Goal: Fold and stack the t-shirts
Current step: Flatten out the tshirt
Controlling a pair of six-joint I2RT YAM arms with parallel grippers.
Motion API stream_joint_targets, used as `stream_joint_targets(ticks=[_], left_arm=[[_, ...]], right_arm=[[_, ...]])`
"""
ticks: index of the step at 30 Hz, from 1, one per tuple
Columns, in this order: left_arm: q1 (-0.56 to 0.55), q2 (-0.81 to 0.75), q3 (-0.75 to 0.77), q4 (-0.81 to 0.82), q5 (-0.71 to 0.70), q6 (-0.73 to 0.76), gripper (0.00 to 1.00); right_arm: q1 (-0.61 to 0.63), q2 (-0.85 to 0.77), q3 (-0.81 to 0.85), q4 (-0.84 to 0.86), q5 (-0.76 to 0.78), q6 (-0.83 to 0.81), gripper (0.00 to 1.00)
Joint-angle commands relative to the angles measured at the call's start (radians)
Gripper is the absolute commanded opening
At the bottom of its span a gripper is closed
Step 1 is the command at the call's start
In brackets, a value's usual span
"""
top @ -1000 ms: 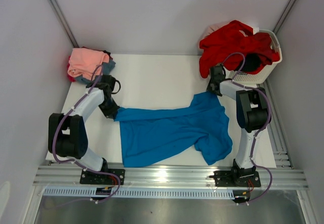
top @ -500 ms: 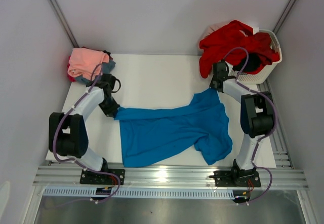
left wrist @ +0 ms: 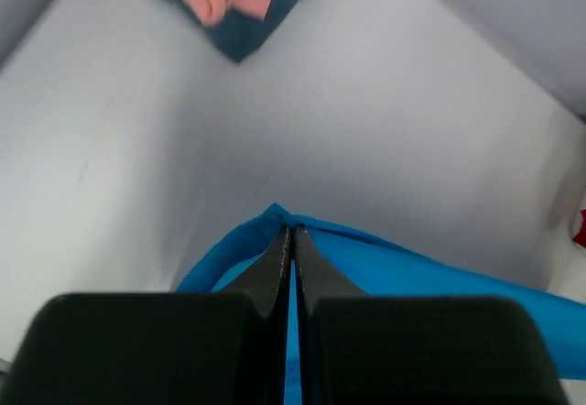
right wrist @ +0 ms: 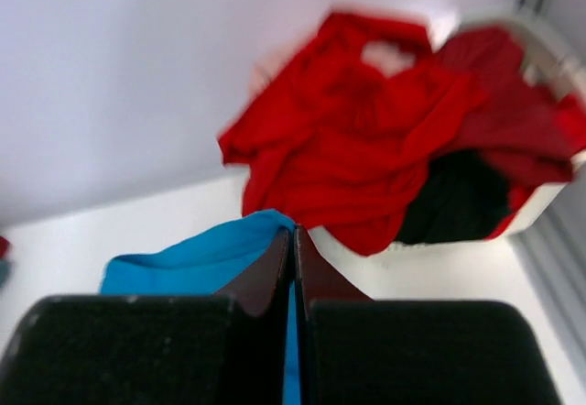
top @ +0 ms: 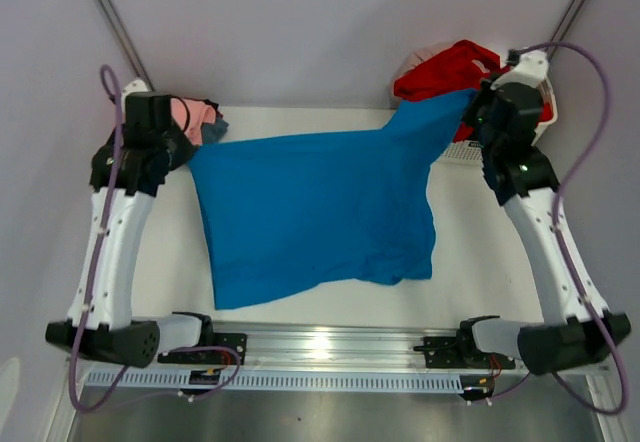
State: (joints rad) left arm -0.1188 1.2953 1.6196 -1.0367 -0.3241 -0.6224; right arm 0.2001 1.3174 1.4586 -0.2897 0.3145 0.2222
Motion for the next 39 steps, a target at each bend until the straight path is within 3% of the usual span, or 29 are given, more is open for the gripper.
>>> stream_joint_targets(ticks=[1,10,18,25,30,34,39], left_arm=[[-0.002,-0.128,0.094,-0.04,-0.09,0.16,0.0],[-0.01,-0.401,0.102,-0.04,-0.076,0.227,0.0],[-0.024,-0.433,0.212,-0.082,-0.081,0.233,0.0],[-0.024,-0.396,0.097,0.016,-0.157,0.25,0.0],[-0.024,-0.228,-0.071,0.217,-0.178,0.266,0.0],[-0.024,-0.032,0.035,0.19,-0.158,0.225,0.0],[-0.058,-0.019,0.048,0.285,-0.112,0.294,0.0]], right_arm=[[0.002,-0.165,0.055,-0.043,0.035,-0.107,0.0],[0.103,-0.455,0.062,0.007,0.222,-0.311,0.0],[0.119,-0.477,0.144,0.011,0.114,-0.288,0.0],[0.142,-0.345,0.141,0.078,0.175,-0.32,0.0],[0.13,-0.065,0.181,0.147,0.16,-0.31,0.0],[0.101,0.175,0.366,0.087,0.123,-0.287,0.0],[0.099,0.263,0.48,0.113,0.028,-0.29,0.0]])
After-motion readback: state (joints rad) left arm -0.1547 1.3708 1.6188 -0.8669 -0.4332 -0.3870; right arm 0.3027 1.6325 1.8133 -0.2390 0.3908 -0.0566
